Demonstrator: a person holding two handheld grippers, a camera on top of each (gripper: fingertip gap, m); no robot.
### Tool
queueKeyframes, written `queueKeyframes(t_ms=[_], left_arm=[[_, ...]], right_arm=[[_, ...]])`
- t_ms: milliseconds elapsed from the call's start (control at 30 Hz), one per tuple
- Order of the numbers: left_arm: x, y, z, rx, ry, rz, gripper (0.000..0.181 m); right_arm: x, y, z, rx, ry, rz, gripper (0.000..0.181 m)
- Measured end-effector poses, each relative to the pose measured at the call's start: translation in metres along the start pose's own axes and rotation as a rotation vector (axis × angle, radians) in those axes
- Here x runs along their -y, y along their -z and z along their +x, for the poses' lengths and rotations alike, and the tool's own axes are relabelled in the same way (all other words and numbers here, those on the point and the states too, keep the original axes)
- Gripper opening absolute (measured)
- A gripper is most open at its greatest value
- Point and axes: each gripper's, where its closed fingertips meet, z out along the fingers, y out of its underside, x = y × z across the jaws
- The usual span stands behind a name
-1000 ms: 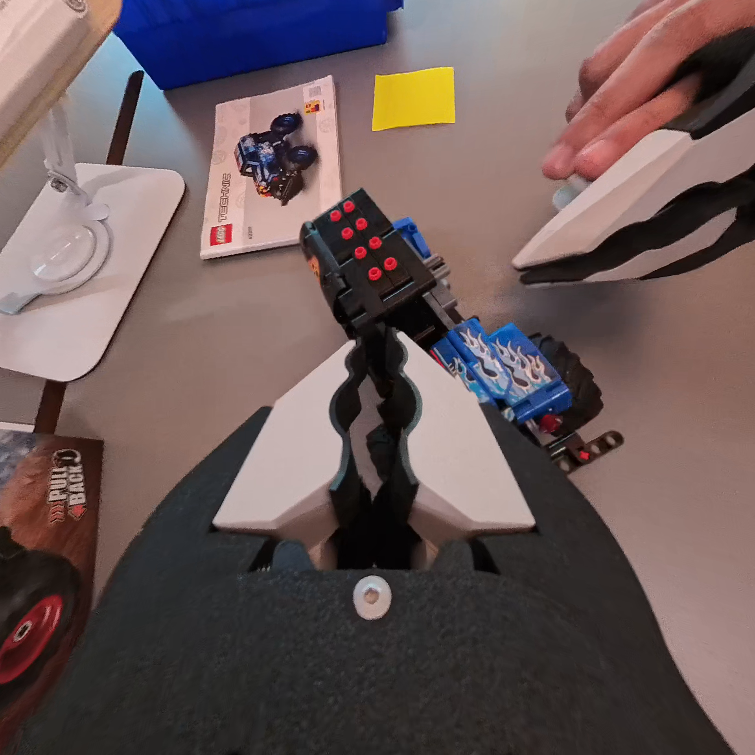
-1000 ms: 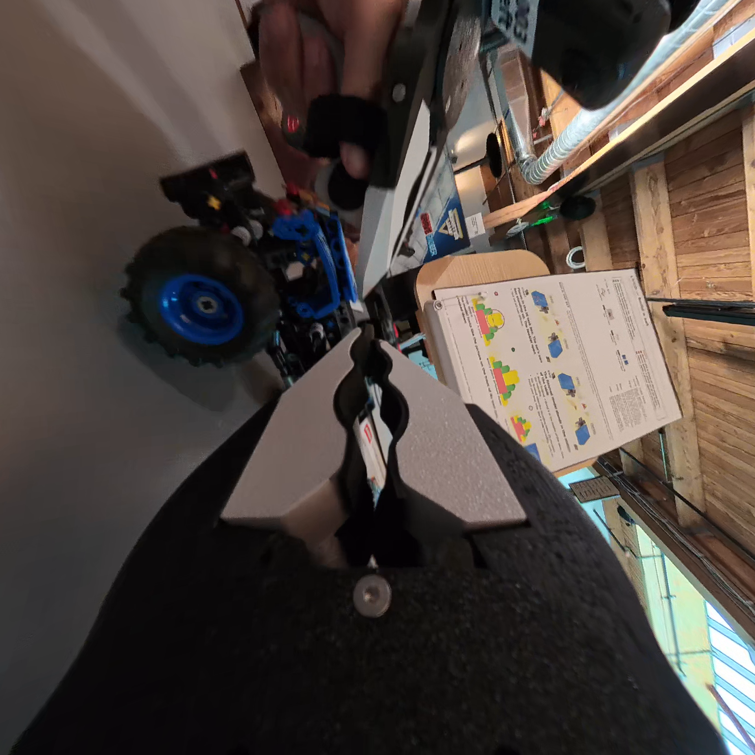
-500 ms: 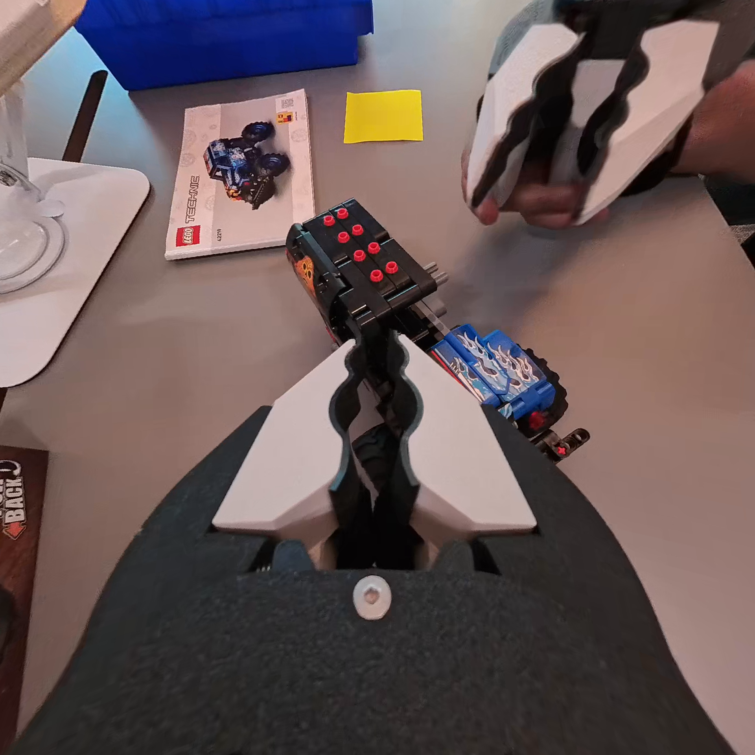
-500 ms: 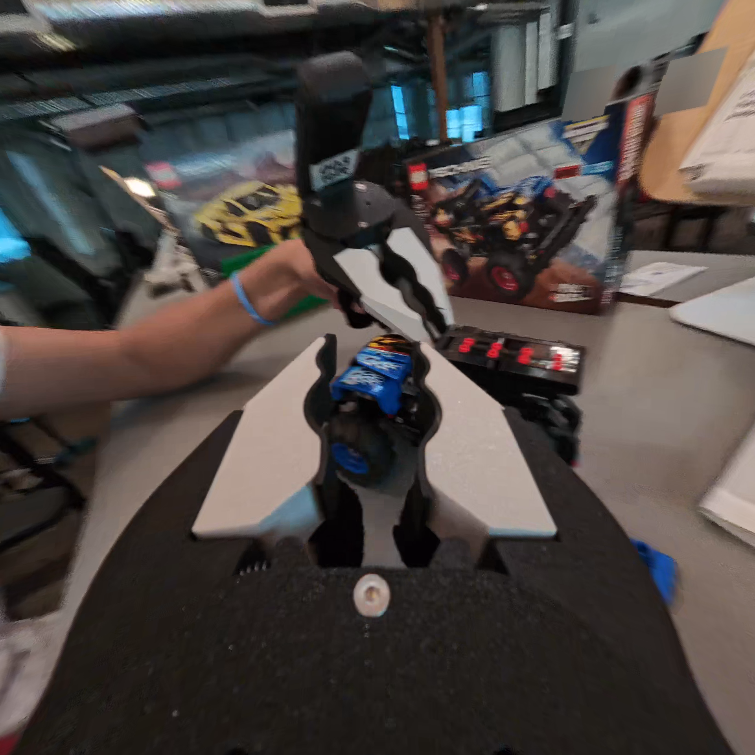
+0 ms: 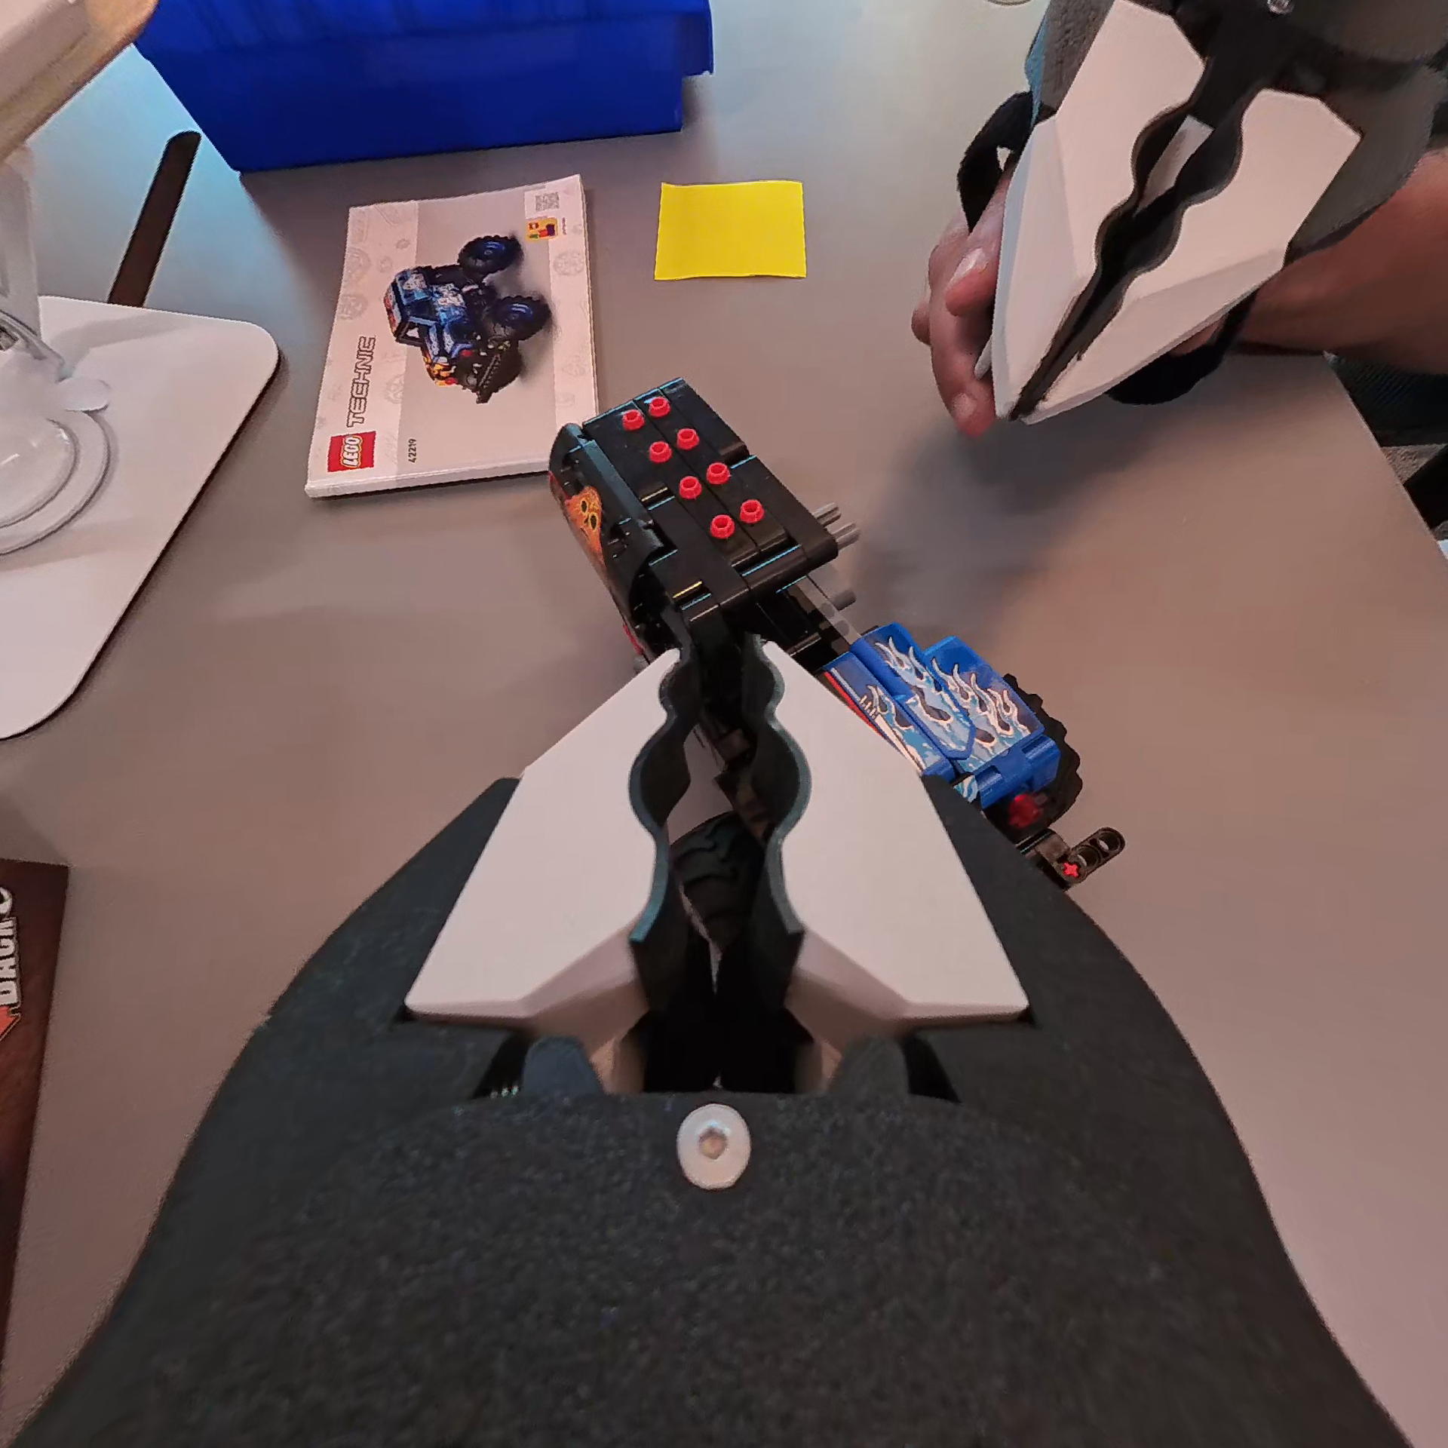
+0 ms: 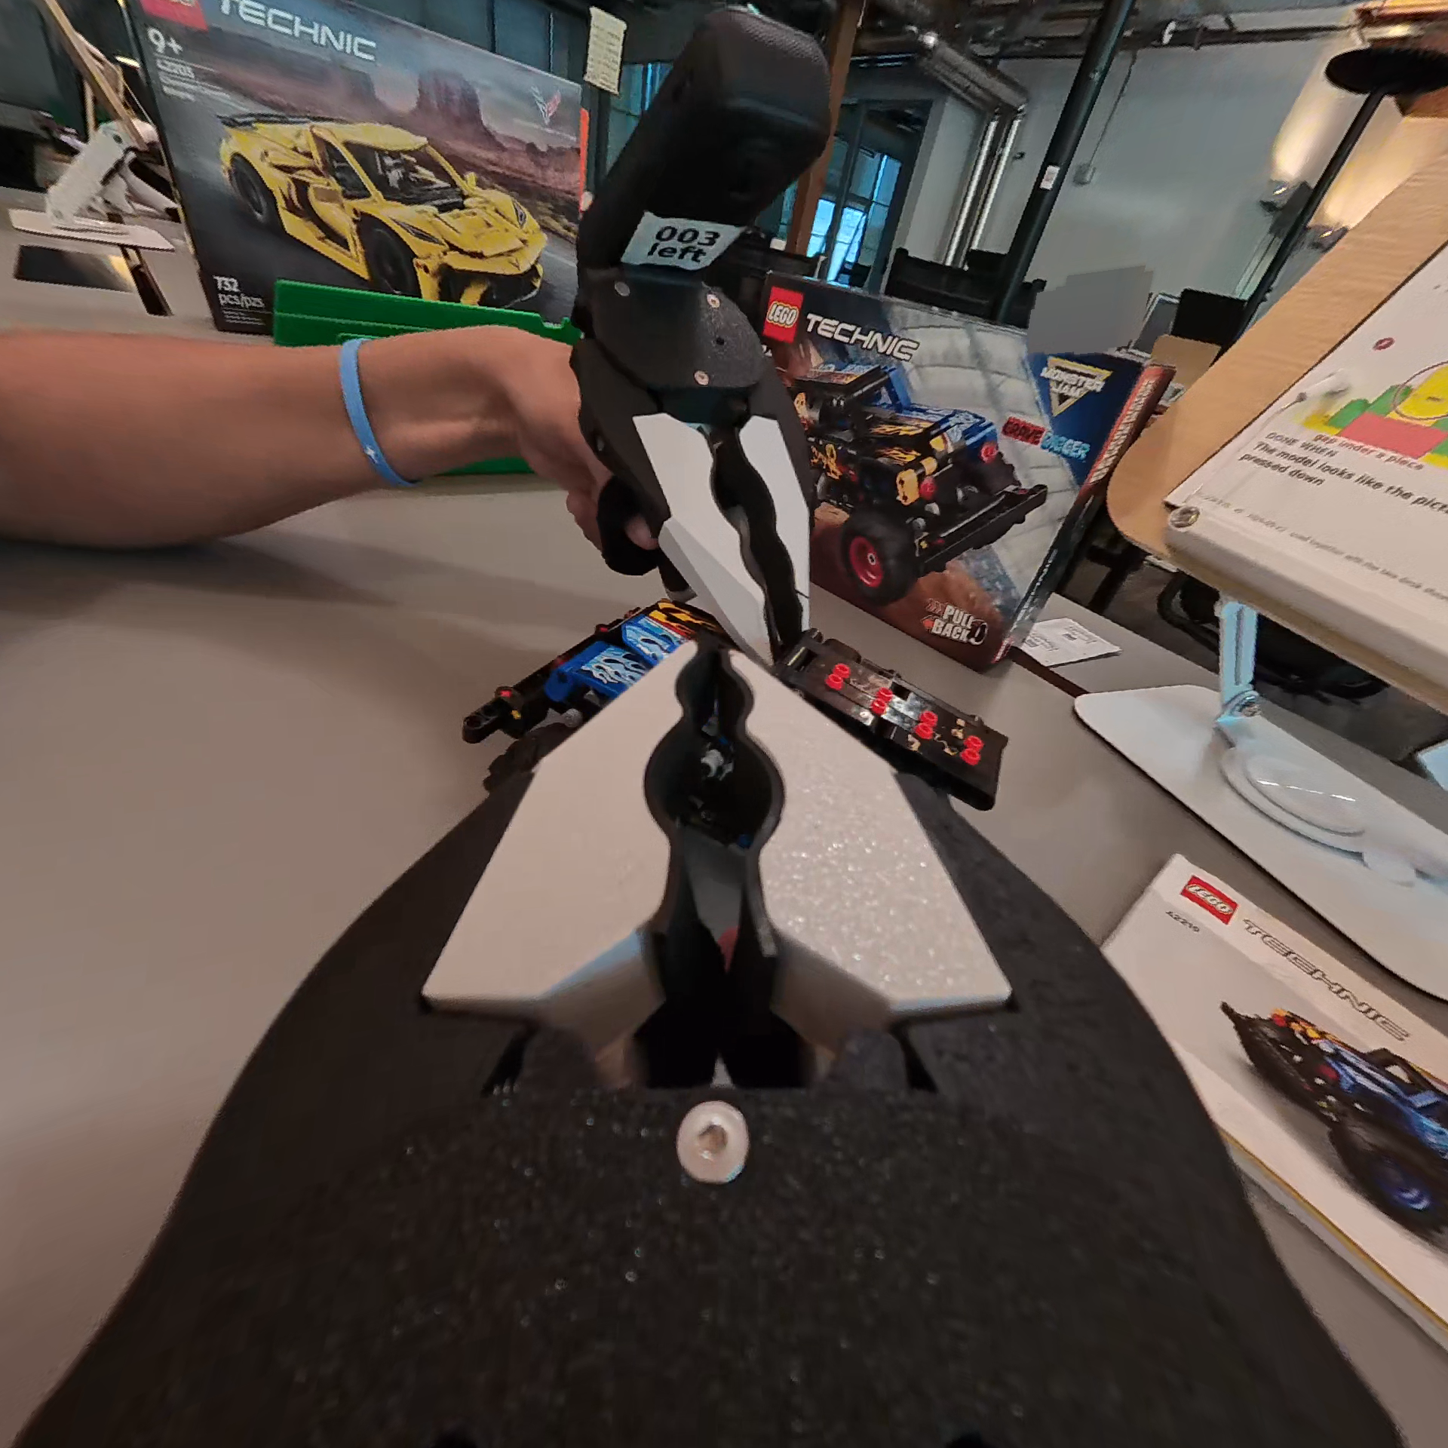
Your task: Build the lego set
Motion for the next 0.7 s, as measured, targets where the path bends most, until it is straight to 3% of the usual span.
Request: queueKeyframes(t_ms=[433,533,633,700], left_arm=[[0.000,0.000,0.001,0.005,-0.009,-0.016,0.010],[0.000,0.000,0.001,0.006,-0.012,-0.015,0.010],[0.000,0.000,0.000,0.016,-0.020,-0.011,0.010],[0.000,0.000,0.000,0.026,-0.022,-0.015,0.010]], right_arm=[[-0.017,-0.005,0.000,-0.086,0.218,-0.125,0.001],[-0.022,-0.009,0.000,-0.078,0.091,-0.149,0.000],[-0.017,-0.013,0.000,-0.133,-0.200,-0.092,0.006],[-0.029,-0.018,0.004,-0.169,-0.395,-0.123,0.026]])
